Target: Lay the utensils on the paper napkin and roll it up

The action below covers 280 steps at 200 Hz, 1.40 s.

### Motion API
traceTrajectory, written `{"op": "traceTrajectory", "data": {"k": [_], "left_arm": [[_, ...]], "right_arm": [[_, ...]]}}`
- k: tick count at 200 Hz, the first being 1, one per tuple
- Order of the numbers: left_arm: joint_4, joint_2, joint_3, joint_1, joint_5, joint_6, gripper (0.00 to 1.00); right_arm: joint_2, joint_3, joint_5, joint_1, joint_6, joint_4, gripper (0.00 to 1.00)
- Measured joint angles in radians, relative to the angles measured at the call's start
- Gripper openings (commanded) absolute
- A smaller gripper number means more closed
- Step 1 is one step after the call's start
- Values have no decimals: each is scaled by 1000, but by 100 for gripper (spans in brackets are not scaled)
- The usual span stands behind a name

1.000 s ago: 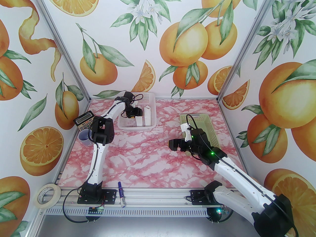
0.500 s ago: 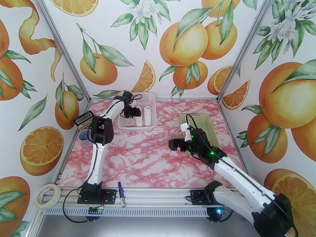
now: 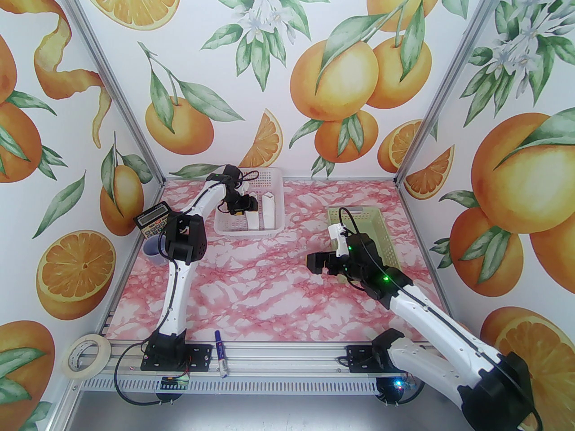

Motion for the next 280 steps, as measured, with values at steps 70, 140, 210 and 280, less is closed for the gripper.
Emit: {"op": "traceTrajectory", "data": {"k": [70, 140, 210, 280], "left_arm": [[3, 8, 42, -9, 23, -1, 62], [6, 32, 52, -23, 40, -7, 62], [6, 41, 54, -33, 35, -7, 64], [-8, 41, 54, -21, -13, -1, 65]], "right_arm": [[0, 5, 0, 0, 0, 0, 100], [0, 5, 0, 0, 0, 0, 100], [0, 5, 0, 0, 0, 0, 100], [0, 19, 27, 0, -5, -12, 100]]}}
